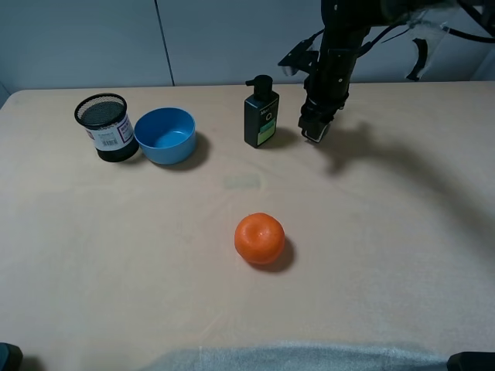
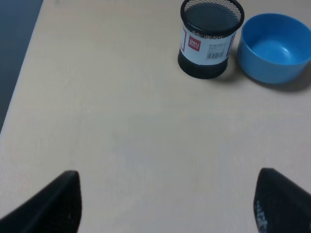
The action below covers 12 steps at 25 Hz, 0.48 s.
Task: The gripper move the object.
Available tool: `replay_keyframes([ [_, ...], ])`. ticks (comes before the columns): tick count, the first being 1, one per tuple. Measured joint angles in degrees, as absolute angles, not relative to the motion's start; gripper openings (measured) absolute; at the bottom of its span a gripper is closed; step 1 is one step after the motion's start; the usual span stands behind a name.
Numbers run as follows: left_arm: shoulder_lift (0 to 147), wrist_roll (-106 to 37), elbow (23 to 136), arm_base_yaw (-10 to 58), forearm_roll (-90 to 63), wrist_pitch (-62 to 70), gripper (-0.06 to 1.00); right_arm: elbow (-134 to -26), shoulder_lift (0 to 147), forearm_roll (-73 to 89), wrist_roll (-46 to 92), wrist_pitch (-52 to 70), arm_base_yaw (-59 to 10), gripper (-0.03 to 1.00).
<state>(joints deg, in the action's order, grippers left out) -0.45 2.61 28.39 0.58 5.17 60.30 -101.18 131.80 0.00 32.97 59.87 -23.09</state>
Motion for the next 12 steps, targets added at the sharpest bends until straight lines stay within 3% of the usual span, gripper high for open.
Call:
replay_keyframes([
  [12,-0.45,2.61,28.39,0.58,5.17,60.30,0.79,-101.18,132.90,0.00,32.97,58.50,-23.09,0.34],
])
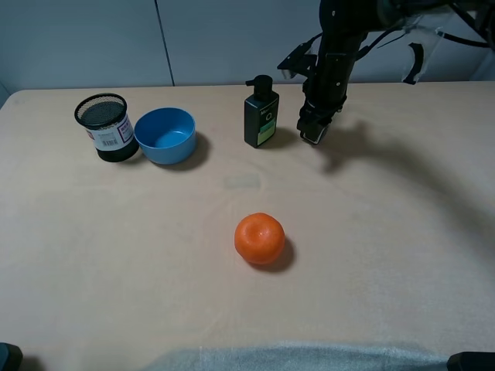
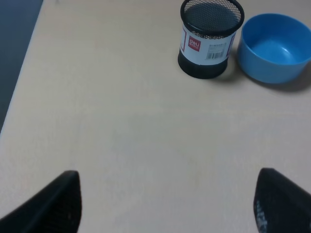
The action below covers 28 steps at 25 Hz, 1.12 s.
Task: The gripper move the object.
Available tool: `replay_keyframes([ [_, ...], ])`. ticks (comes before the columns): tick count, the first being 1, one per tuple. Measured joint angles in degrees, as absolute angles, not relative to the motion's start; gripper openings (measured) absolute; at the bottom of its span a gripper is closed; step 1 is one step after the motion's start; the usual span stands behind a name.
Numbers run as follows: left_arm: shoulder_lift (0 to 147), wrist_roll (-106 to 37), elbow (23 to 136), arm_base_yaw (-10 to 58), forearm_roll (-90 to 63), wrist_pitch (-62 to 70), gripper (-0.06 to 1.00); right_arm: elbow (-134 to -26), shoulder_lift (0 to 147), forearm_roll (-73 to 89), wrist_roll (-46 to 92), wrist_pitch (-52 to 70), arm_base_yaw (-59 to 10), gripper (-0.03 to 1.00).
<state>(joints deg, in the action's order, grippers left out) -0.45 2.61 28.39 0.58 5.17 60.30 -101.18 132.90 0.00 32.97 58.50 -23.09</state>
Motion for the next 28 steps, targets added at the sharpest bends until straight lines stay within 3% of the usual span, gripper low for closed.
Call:
replay_keyframes([
  [22,-0.45,2.61,28.39,0.58,5.17,60.30,0.79,-101.18,133.13,0.00,34.36,58.24,-23.09,0.34],
  [28,-0.45,2.61,28.39,0.58,5.17,60.30,0.79,-101.18,133.13,0.00,34.36,57.09,-23.09,0.45],
])
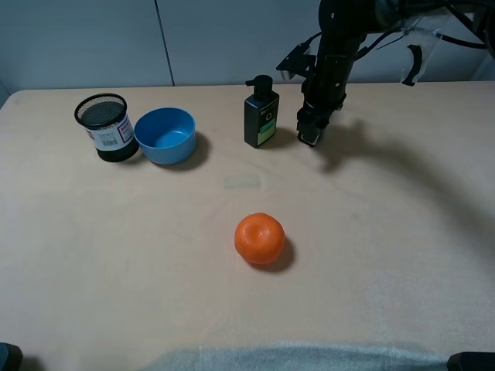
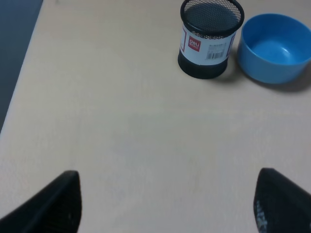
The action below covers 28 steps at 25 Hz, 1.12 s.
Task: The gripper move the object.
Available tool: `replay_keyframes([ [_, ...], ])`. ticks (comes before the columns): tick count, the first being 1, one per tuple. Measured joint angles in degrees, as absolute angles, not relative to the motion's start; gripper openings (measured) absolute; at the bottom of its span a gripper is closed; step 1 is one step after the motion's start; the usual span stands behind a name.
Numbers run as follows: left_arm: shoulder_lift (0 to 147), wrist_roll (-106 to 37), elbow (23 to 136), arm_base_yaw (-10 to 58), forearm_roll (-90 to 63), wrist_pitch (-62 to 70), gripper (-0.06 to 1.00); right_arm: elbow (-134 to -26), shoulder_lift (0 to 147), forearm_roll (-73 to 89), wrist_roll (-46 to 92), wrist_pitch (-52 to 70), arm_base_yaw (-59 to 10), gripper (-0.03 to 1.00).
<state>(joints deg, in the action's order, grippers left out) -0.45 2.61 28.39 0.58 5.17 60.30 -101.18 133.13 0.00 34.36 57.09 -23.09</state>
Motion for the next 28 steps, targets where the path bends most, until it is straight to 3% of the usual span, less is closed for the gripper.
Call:
replay_keyframes([
  [8,-0.45,2.61,28.39,0.58,5.17,60.30,0.79,-101.18,133.13,0.00,34.47,56.63,-23.09,0.67],
  [28,-0.45,2.61,28.39,0.58,5.17,60.30,0.79,-101.18,130.62,0.00,34.23,56.30,-23.09,0.69],
])
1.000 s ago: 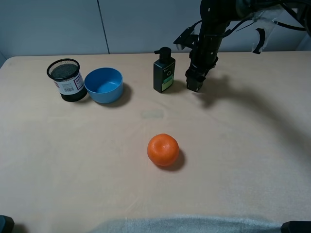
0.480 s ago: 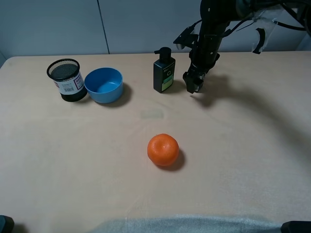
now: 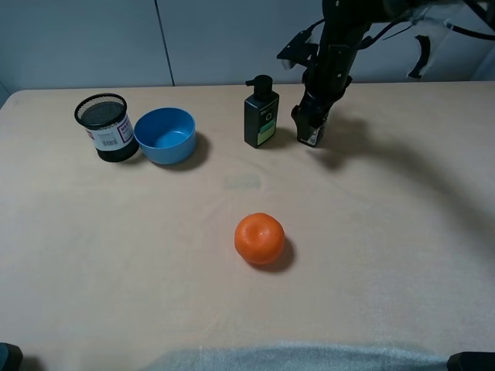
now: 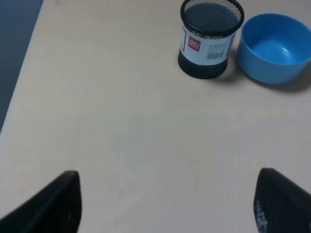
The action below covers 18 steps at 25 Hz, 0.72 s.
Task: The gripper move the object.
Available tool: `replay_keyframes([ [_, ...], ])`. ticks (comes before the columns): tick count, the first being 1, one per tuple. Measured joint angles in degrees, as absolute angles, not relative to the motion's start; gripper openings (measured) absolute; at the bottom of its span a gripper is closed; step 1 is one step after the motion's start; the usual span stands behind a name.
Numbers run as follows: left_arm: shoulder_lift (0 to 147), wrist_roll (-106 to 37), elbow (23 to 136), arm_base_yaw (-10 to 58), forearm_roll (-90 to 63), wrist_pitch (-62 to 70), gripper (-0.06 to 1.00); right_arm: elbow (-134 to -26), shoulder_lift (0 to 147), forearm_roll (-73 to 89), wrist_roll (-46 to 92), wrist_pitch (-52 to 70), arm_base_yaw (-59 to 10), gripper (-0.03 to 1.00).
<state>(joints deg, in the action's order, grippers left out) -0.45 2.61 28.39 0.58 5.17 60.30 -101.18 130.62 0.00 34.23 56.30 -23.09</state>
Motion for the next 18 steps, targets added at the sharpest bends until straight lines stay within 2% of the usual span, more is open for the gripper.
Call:
replay_keyframes([
  [18,-0.45,2.61,28.39,0.58,5.17,60.30,0.79,-101.18,121.26,-0.77,29.70,61.55,-23.09,0.69],
])
